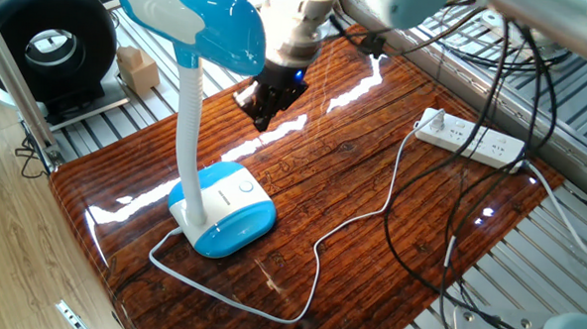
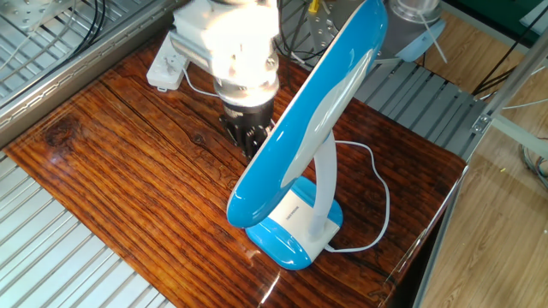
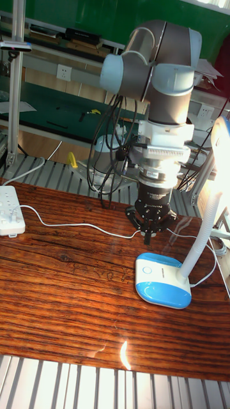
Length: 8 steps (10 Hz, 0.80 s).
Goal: Turn off the desk lamp by pressing the button
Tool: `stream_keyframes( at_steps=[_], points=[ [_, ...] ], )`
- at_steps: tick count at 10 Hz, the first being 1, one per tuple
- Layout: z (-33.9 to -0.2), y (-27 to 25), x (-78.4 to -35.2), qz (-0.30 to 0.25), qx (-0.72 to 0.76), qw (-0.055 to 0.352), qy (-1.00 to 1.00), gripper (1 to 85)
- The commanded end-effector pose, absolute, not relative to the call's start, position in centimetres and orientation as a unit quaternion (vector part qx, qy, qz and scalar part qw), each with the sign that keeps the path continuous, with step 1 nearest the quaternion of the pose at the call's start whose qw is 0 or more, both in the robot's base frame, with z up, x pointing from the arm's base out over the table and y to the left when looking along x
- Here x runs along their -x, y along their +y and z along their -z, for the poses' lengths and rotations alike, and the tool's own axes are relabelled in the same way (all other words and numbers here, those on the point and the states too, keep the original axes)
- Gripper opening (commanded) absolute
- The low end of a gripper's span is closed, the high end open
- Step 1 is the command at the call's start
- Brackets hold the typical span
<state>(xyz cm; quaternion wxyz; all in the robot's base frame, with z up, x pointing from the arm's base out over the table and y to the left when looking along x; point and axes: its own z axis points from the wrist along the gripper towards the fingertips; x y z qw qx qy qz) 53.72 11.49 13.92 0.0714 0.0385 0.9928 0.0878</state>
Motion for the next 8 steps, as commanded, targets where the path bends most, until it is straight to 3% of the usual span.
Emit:
stream_keyframes(
  at_steps=[1,8],
  points=[
    [-12.5,13.1,-53.6,-0.097,-0.034,0.063,0.993,1.3],
    [-10.0,13.5,-53.5,-0.109,-0.032,0.079,0.99,1.3]
  ],
)
